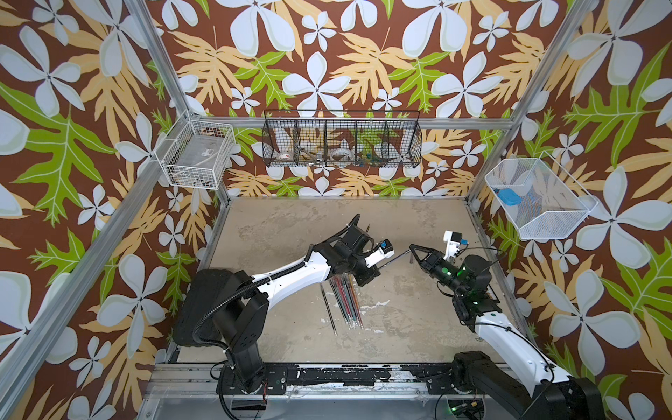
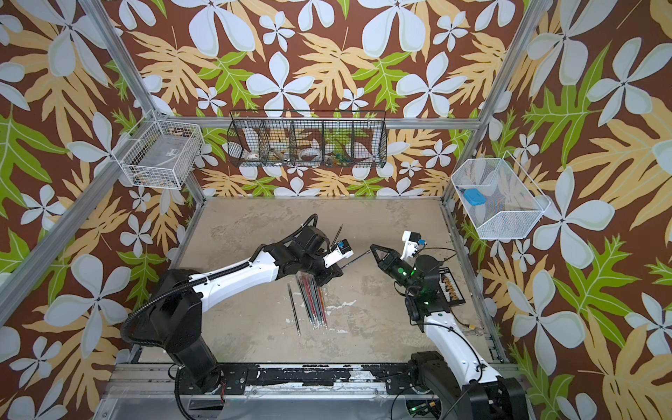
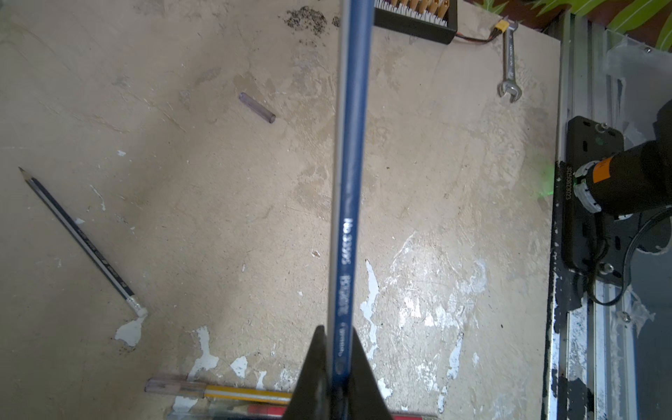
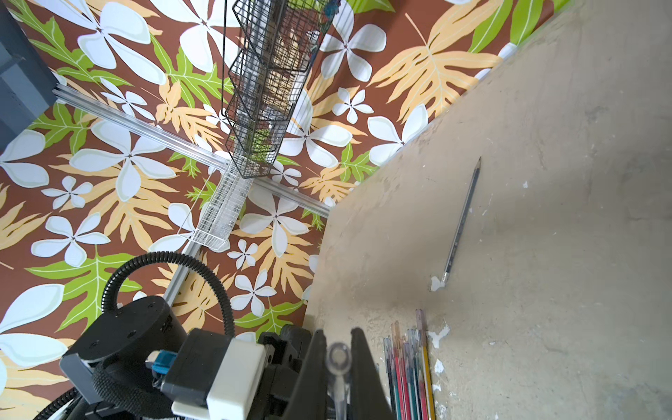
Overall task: Remove the protective cover of the pencils
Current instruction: Remove the protective sleeve from the pencil, then place the protective sleeve at the center of the board.
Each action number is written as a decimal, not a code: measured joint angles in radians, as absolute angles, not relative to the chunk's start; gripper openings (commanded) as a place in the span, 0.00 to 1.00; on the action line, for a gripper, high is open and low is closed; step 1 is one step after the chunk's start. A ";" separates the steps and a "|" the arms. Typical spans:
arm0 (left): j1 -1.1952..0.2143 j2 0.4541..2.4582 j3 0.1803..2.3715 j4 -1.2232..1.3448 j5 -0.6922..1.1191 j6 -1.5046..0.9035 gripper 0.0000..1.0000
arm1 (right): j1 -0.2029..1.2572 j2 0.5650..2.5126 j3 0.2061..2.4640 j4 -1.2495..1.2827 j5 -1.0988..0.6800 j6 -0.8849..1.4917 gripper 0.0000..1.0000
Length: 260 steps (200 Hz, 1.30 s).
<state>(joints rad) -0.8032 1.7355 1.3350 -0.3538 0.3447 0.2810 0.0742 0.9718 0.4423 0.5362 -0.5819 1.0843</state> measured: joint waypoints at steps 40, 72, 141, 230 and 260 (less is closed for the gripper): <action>-0.802 1.737 1.333 -0.423 0.342 0.279 0.00 | -0.037 0.980 0.482 0.543 -0.525 1.079 0.00; -0.802 1.737 1.333 -0.434 0.340 0.279 0.00 | -0.071 1.019 0.574 0.432 -0.516 0.984 0.00; -0.735 1.681 1.320 -0.387 0.416 0.204 0.00 | -0.072 1.477 0.756 0.051 -0.423 0.634 0.00; -0.714 1.636 1.300 -0.317 0.520 0.146 0.00 | -0.015 1.688 0.858 -0.001 -0.280 0.461 0.11; -0.714 1.636 1.300 -0.317 0.532 0.141 0.00 | -0.002 1.723 0.883 -0.004 -0.250 0.436 0.11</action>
